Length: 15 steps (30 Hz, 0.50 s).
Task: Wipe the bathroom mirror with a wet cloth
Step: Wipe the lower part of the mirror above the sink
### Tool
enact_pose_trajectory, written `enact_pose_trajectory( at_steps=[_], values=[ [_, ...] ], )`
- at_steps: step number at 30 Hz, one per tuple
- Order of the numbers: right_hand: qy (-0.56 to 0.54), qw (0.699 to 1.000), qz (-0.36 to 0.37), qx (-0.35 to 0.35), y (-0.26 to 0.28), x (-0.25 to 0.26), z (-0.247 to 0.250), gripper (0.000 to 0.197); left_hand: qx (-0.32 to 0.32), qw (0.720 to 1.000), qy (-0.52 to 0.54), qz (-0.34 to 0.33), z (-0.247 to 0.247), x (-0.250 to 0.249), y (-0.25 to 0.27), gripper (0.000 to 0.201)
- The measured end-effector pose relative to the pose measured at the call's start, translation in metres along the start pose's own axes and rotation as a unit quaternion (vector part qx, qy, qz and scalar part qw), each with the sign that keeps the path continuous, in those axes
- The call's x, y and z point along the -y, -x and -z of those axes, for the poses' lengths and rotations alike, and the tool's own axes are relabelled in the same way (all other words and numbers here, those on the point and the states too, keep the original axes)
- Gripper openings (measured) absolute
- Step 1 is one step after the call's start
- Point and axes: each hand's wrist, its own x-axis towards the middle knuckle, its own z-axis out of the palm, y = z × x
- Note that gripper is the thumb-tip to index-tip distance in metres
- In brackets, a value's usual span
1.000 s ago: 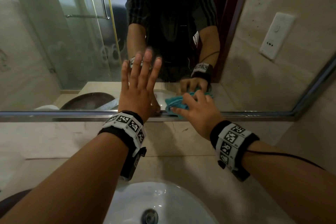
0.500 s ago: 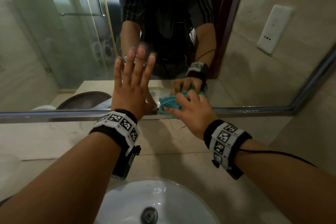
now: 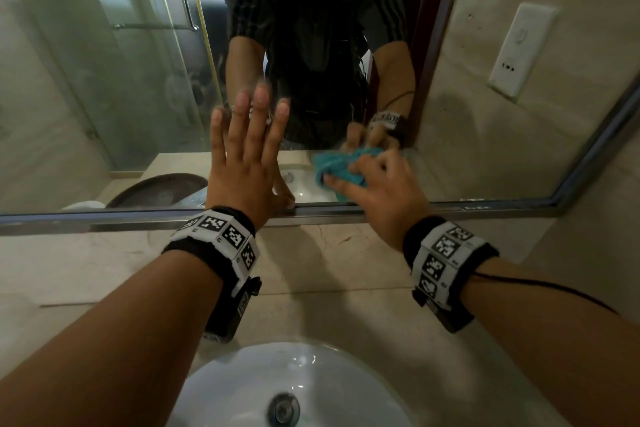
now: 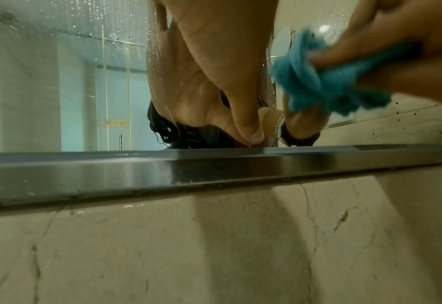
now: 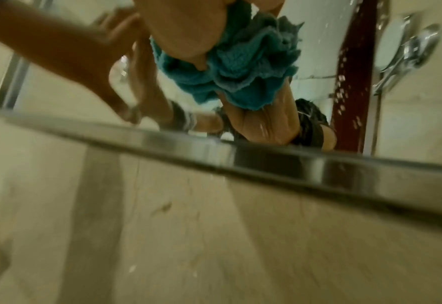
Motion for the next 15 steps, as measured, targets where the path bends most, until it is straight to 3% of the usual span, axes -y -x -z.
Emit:
enact_pose_trajectory(
  at_steps=[2,6,11,15],
  values=[
    [-0.004,0.997,0.065,0.030,0.017,-0.008,-0.006,0.044,0.001,1.000,-0.002,0.000,0.000,0.000,0.001,0.147],
    [-0.007,0.989,0.136,0.055,0.022,-0.027,0.004,0.038,-0.001,1.000,0.010,-0.002,0.001,-0.001,0.000,0.150],
    [-0.025,0.995,0.066,0.063,0.037,-0.020,-0.002,0.053,-0.002,1.000,0.012,0.002,-0.001,-0.001,0.001,0.154],
    [0.008,0.996,0.087,0.019,0.014,-0.021,0.012,0.051,0.000,1.000,0.007,-0.002,-0.003,0.000,0.001,0.153]
  ],
)
